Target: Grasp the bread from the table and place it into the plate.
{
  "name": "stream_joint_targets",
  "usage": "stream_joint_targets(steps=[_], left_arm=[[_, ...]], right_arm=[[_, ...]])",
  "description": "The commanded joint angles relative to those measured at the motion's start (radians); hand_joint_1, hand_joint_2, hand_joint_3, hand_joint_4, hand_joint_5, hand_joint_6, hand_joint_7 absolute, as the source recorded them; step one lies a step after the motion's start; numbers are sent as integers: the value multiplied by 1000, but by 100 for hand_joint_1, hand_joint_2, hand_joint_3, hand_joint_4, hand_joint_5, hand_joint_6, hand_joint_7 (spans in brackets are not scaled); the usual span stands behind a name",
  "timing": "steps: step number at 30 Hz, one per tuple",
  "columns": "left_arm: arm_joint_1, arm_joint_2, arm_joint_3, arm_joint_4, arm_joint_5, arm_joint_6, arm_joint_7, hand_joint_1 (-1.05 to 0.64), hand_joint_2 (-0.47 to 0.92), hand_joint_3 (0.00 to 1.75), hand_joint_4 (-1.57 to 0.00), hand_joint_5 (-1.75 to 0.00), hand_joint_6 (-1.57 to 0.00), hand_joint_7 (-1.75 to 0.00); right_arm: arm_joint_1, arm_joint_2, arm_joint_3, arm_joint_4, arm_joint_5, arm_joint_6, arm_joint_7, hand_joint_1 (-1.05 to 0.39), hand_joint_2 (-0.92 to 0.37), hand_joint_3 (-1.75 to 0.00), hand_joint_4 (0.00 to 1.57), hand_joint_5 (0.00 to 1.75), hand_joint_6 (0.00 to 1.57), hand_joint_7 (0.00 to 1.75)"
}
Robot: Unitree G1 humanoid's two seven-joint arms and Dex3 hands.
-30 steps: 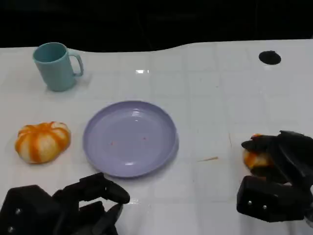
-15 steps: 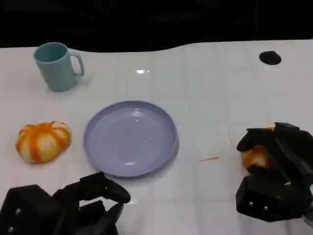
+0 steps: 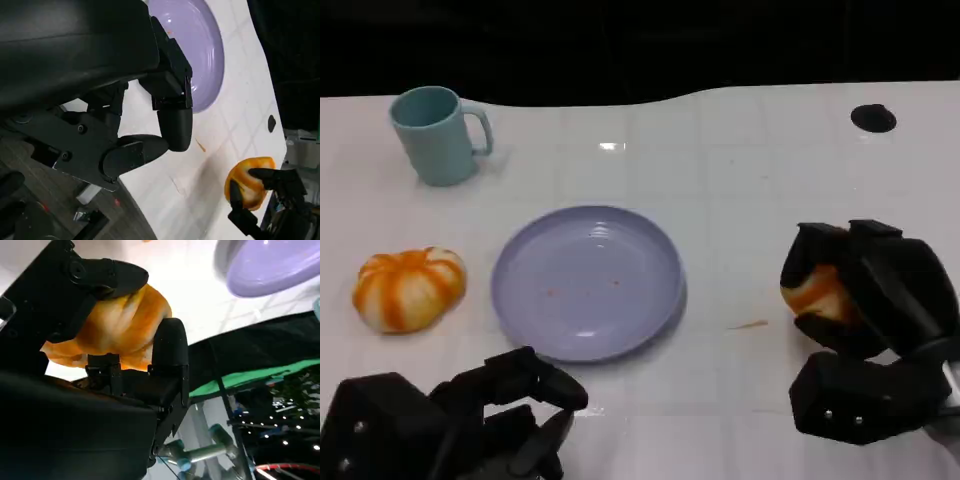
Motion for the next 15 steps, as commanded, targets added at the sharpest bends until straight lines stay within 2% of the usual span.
stream_joint_targets(steps=[1, 6, 9, 15], left_arm=[[-3, 7, -2, 11, 12, -16, 7, -24, 73, 79, -65, -175, -62, -129], [-2, 0, 0, 7, 7, -2, 10, -25, 72, 81, -67, -175, -62, -131], [5, 1, 3, 8, 5, -10, 6, -24, 72, 81, -67, -175, -62, -131], [22, 8, 3, 8, 9, -31, -4, -24, 72, 81, -66, -175, -61, -131]], right_arm=[[-16, 8, -10, -47, 26, -25, -4, -12, -27, -129, 97, 175, 78, 159], [-12, 23, -4, -99, 52, -35, 39, -11, -22, -140, 98, 175, 82, 151], [-22, 46, 8, -108, 69, -43, 60, -13, -22, -144, 97, 175, 85, 140], [-67, 110, 47, -53, 76, -78, 57, -11, -23, -143, 100, 175, 83, 150]])
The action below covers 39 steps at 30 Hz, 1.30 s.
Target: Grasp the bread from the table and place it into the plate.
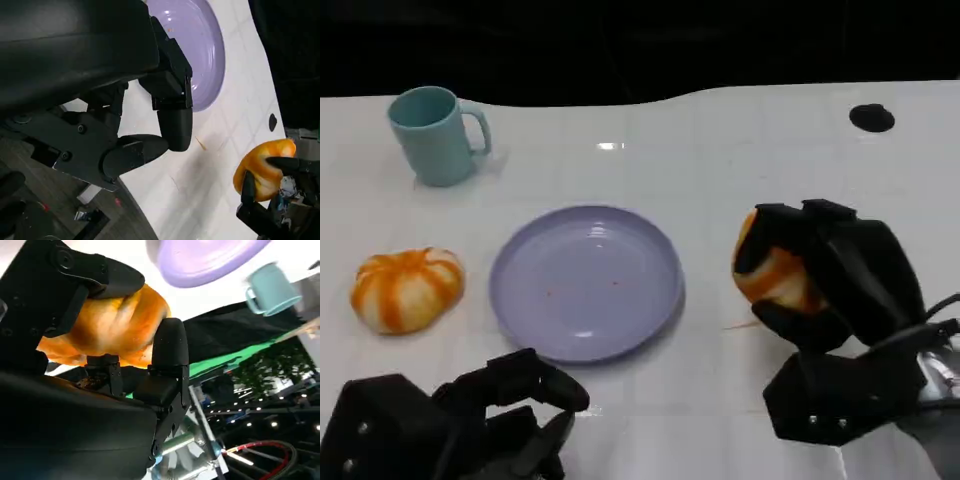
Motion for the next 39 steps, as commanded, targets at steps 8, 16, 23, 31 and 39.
stream_joint_targets(steps=[8, 16, 23, 31, 39], left_arm=[[39, 17, 8, -11, -5, -17, -2, -23, 72, 80, -66, -175, -62, -132], [45, 20, 1, -13, 1, -27, -3, -24, 71, 80, -66, -175, -63, -132], [48, 19, -6, -11, 1, -35, -4, -28, 70, 81, -68, -175, -63, -132], [49, 6, -10, -14, -3, -26, 9, -25, 70, 81, -69, -175, -65, -130], [56, -1, -8, -16, -14, -28, 5, -24, 69, 84, -68, -175, -65, -131]], right_arm=[[-151, 137, 70, 232, 17, -88, -35, -11, -23, -144, 98, 175, 79, 164], [-269, 214, 85, 415, 44, -112, -36, -12, -28, -137, 98, 175, 71, 175], [-386, 279, 89, 618, 59, -163, -75, -12, -32, -134, 96, 175, 68, 175], [-488, 346, 88, 780, 75, -138, -66, -15, -39, -125, 90, 175, 68, 169], [-521, 350, 114, 818, 59, -91, -2, -26, -63, -67, 56, 112, 65, 51]])
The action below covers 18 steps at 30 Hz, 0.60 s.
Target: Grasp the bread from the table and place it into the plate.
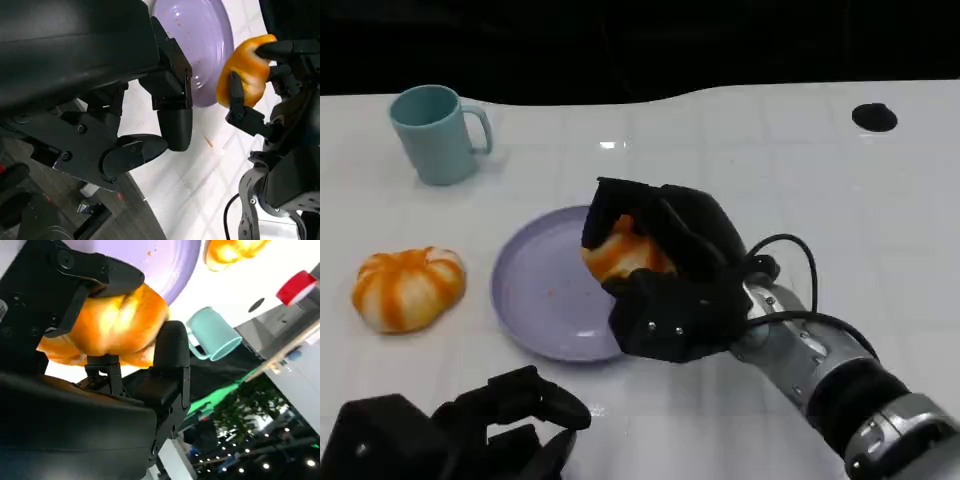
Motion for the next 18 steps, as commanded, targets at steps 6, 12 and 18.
stream_joint_targets(steps=[6, 12, 18], left_arm=[[13, 6, 1, -21, -1, 0, 8, -25, 69, 84, -69, -175, -65, -130], [16, 8, -1, -23, 1, -5, 6, -25, 69, 84, -69, -175, -65, -129], [15, 4, -4, -33, 5, 9, 14, -26, 68, 84, -68, -175, -66, -130]], right_arm=[[-32, -44, 84, -45, -43, 112, 156, -52, -91, -25, 12, 51, 40, 7], [-8, -67, 103, -125, -40, 164, 249, -65, -92, -26, 0, 40, 30, 1], [19, -90, 119, -209, -41, 213, 314, -70, -92, -28, 0, 30, 25, 0]])
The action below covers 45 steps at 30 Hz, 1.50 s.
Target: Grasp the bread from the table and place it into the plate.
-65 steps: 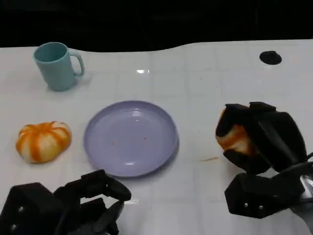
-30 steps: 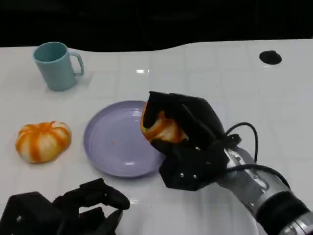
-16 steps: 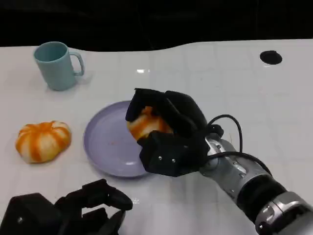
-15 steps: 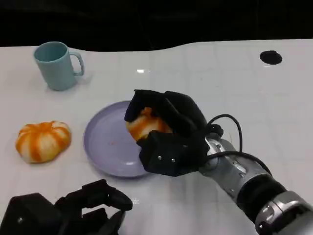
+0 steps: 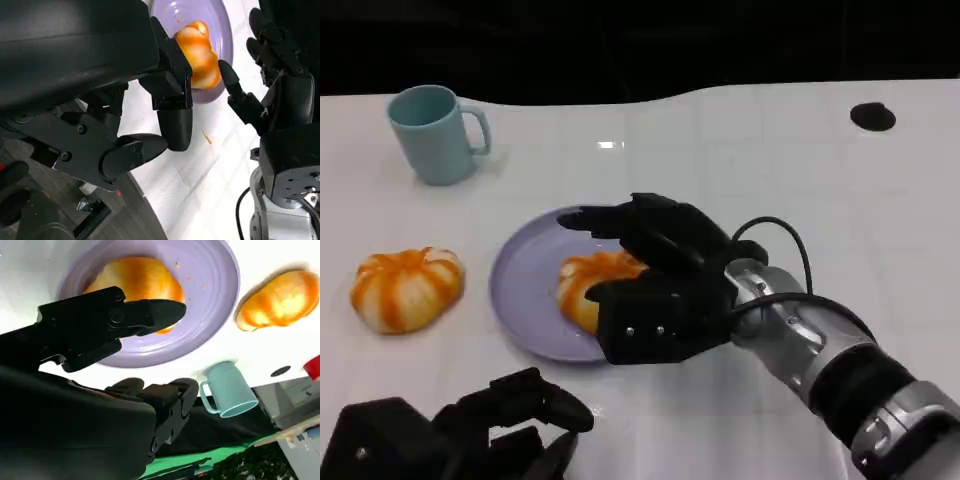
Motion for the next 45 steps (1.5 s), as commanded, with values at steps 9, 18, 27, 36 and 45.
stream_joint_targets(steps=[9, 18, 27, 36, 45], left_arm=[[4, 2, 3, -18, 3, 6, 12, -25, 68, 85, -69, -175, -66, -130], [1, 2, -1, -18, 11, 7, 15, -25, 67, 87, -70, -175, -67, -129], [-4, 3, -5, -16, 12, 2, 14, -23, 68, 90, -70, -175, -65, -130], [-7, 8, -6, -12, 12, -3, 11, -23, 67, 90, -69, -175, -63, -132], [-8, 3, -6, -12, 7, 2, 13, -23, 68, 89, -68, -175, -63, -133]], right_arm=[[78, -82, 19, -190, -9, 42, 66, -74, -92, -30, 0, 32, 23, 0], [214, -179, -18, -439, 25, 9, 95, -74, -92, -30, 0, 45, 22, 1], [408, -282, -112, -641, 113, -125, 83, -62, -92, -19, 12, 89, 44, 13], [567, -338, -204, -778, 203, -181, 99, -48, -92, -16, 39, 121, 56, 47], [672, -363, -280, -828, 245, -237, 101, -22, -52, -96, 62, 142, 68, 92]])
